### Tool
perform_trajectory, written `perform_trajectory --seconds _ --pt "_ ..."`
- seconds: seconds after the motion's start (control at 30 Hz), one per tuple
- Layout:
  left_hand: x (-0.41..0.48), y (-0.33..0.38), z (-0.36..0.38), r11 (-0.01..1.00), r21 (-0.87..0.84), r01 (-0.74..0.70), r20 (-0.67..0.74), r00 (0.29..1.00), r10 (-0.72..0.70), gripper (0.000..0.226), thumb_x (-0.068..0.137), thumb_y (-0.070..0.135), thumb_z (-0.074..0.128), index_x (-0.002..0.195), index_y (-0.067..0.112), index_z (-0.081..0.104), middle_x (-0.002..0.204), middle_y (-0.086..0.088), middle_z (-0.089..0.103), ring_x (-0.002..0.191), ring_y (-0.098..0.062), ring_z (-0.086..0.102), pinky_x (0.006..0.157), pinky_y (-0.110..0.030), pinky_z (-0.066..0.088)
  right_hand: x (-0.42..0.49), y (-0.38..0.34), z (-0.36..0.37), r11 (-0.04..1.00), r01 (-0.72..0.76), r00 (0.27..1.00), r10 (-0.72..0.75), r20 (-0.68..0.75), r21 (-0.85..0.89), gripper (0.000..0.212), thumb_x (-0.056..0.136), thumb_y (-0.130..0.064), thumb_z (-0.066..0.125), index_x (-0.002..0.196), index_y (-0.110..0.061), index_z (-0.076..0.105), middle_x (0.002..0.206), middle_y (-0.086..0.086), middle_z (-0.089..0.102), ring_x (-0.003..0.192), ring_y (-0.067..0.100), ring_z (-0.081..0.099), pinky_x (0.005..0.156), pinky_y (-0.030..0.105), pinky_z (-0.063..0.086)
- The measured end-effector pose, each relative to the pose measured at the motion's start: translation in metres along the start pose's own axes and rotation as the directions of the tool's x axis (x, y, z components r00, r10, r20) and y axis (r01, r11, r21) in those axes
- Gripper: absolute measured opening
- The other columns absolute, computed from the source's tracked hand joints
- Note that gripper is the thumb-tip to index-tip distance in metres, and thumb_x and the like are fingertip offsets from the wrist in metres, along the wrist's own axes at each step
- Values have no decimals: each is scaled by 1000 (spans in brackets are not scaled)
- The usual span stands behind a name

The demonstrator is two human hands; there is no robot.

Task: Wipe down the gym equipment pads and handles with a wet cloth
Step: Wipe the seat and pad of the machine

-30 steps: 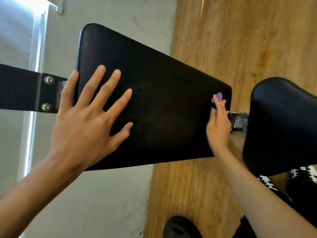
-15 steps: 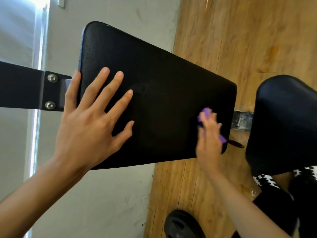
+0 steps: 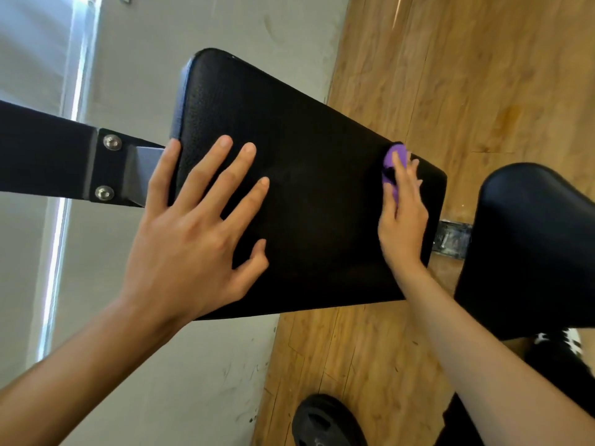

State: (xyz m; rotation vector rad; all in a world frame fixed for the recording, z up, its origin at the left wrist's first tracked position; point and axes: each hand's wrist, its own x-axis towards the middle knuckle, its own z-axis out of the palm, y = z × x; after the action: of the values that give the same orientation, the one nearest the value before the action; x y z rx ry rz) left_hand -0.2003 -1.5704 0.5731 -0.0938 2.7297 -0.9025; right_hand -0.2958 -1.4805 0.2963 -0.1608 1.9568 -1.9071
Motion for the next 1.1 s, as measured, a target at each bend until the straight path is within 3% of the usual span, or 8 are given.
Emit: perform_trajectory --seconds 0.07,0.23,0.4,0.6,0.77,0.87,0.97,1.1 --pt "0 0 1 1000 -5 -1 6 1000 1 63 94 47 55 145 10 60 162 -17 40 155 -37 27 124 -67 14 15 -18 5 966 -232 961 246 -129 110 46 107 -17 47 153 -24 45 161 1 40 152 15 30 124 49 27" --pt "2 -1 1 1000 -22 3 2 1000 -2 61 95 47 54 143 11 62 162 -16 41 156 -35 28 124 -65 15 -28 -112 41 937 282 941 -312 132 205 48 105 -2 48 152 -12 44 161 0 36 155 17 23 128 43 17" --pt "1 -4 1 990 -142 15 -76 997 -26 58 94 42 58 140 8 64 162 -19 40 154 -35 32 124 -63 22 -20 -99 33 930 360 910 -367 195 69 51 106 -10 47 156 -12 37 165 8 31 157 17 15 129 39 11" --pt "-15 -20 -5 921 -356 157 -165 960 -227 70 93 44 57 151 5 51 163 -18 37 153 -36 33 125 -56 25 -19 -99 30 984 175 979 -177 97 29 52 108 -14 46 158 -23 35 167 -2 27 156 9 14 127 41 22" --pt "-23 -29 3 821 -553 143 -159 949 -273 80 92 44 53 157 1 36 166 -13 34 155 -29 31 128 -56 17 -11 -129 40 968 -161 974 187 -127 192 44 109 -18 44 151 -27 45 159 -3 43 149 13 36 122 41 34" --pt "-20 -28 5 729 -673 128 -142 944 -297 79 95 47 48 157 -1 35 166 -13 33 156 -26 30 127 -57 17 -32 -174 59 965 202 979 -200 -26 166 44 106 -11 47 150 -17 47 158 2 44 151 16 32 125 40 27" --pt "-22 -32 9 647 -751 131 -104 944 -312 82 104 61 30 158 -1 32 167 -12 31 156 -23 28 123 -62 22 -88 -172 69 834 507 818 -545 185 218 45 107 -9 47 151 -9 41 160 10 38 154 25 28 127 45 20" --pt "-25 -34 13 588 -802 109 -101 944 -313 88 104 65 17 157 -4 32 168 -13 29 156 -24 28 120 -65 26 -141 -114 44 734 671 666 -658 351 104 47 109 -10 45 154 -17 34 163 5 29 154 26 27 123 53 29"
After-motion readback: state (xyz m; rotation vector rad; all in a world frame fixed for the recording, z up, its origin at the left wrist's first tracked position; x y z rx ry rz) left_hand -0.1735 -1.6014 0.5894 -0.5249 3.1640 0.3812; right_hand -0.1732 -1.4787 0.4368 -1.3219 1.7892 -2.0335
